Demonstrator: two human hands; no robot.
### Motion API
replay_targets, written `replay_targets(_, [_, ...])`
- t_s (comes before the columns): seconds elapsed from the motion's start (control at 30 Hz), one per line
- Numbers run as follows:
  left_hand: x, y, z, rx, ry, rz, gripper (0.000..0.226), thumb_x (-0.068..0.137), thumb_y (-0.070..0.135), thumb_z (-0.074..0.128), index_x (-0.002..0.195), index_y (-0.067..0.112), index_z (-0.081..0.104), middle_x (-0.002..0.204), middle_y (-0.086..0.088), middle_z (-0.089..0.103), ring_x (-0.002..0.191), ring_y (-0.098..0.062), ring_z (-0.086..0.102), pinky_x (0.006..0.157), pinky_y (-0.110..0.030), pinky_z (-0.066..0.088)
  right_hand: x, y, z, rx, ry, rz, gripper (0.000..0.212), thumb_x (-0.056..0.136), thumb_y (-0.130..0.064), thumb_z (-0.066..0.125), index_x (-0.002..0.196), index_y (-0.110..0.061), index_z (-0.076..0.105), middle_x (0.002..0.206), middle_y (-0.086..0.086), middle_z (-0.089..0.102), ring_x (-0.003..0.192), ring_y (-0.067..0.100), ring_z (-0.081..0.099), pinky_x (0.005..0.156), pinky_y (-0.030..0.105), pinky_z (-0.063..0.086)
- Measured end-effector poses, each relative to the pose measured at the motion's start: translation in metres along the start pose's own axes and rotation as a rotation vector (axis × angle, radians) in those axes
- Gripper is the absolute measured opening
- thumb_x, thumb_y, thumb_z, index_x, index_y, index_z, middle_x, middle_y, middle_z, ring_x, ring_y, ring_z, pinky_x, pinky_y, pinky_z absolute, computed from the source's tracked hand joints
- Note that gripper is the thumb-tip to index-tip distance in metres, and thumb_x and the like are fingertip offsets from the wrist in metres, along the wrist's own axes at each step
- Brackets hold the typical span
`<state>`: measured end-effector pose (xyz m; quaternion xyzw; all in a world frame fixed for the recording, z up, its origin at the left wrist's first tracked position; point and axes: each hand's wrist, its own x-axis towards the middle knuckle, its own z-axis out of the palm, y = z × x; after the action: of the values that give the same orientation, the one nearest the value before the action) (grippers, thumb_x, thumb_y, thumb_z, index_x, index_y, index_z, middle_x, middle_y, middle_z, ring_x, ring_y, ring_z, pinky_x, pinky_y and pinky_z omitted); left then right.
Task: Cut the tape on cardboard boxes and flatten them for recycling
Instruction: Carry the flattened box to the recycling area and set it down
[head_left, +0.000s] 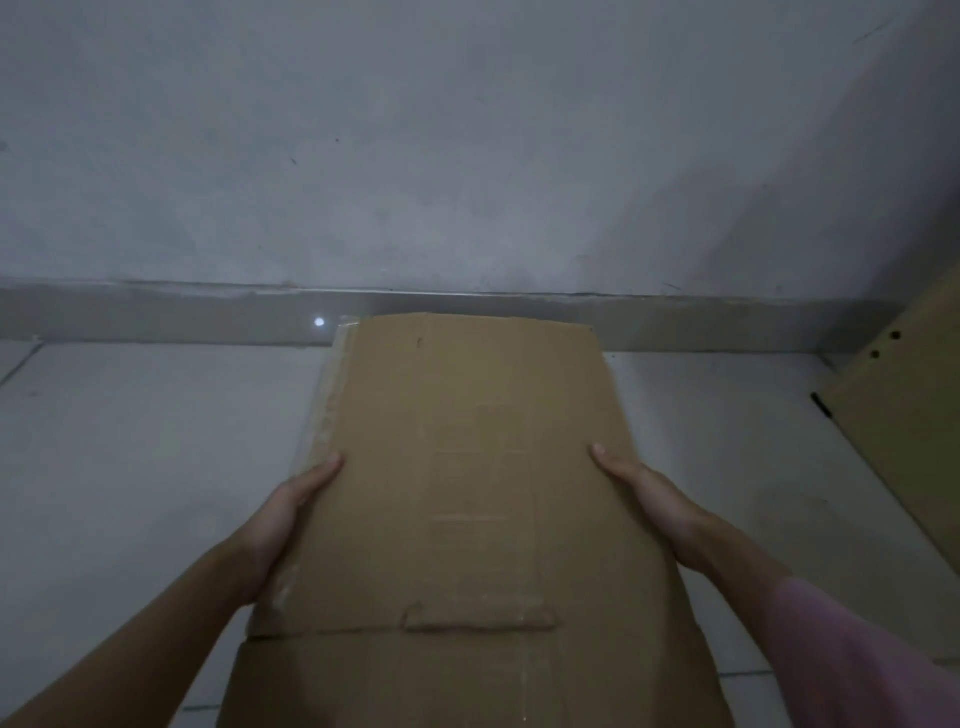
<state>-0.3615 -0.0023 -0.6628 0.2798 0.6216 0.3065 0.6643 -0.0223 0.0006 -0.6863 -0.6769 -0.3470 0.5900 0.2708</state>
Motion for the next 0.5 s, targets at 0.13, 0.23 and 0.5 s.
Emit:
replay_targets(0.13, [0.006, -0.008, 0.015, -0.039, 0.012, 0.01, 0.065, 0.072, 0.054, 0.061, 0.121, 0.011, 0.059, 0.098, -0.017, 0.071, 0.082, -0.031, 0.07, 0.071, -0.037, 0.055, 0.002, -0.001, -0.019, 0.069, -0.004, -0.001, 0.054, 0.077, -0.054, 0.063, 0.108, -0.011, 0.07, 0.097, 0.012, 0.073, 0.083, 0.029, 0.07, 0.078, 0.036, 0.052])
replay_targets(0.23, [0.001, -0.007, 0.018, 0.009, -0.012, -0.04, 0.048, 0.087, 0.049, 0.051, 0.103, 0.007, 0.067, 0.087, -0.019, 0.072, 0.066, -0.029, 0.07, 0.06, -0.034, 0.056, 0.005, 0.006, -0.016, 0.082, -0.004, 0.031, 0.049, 0.081, -0.052, 0.06, 0.106, -0.011, 0.071, 0.096, 0.013, 0.073, 0.078, 0.027, 0.07, 0.074, 0.035, 0.052])
replay_targets(0.5, [0.007, 0.037, -0.008, 0.251, 0.085, -0.018, 0.074, 0.076, 0.068, 0.053, 0.118, 0.006, 0.058, 0.105, -0.012, 0.066, 0.097, -0.027, 0.061, 0.091, -0.037, 0.045, 0.019, -0.028, -0.025, 0.029, 0.09, -0.017, 0.077, 0.061, -0.076, 0.062, 0.113, -0.02, 0.067, 0.1, 0.003, 0.072, 0.094, 0.021, 0.066, 0.09, 0.037, 0.048])
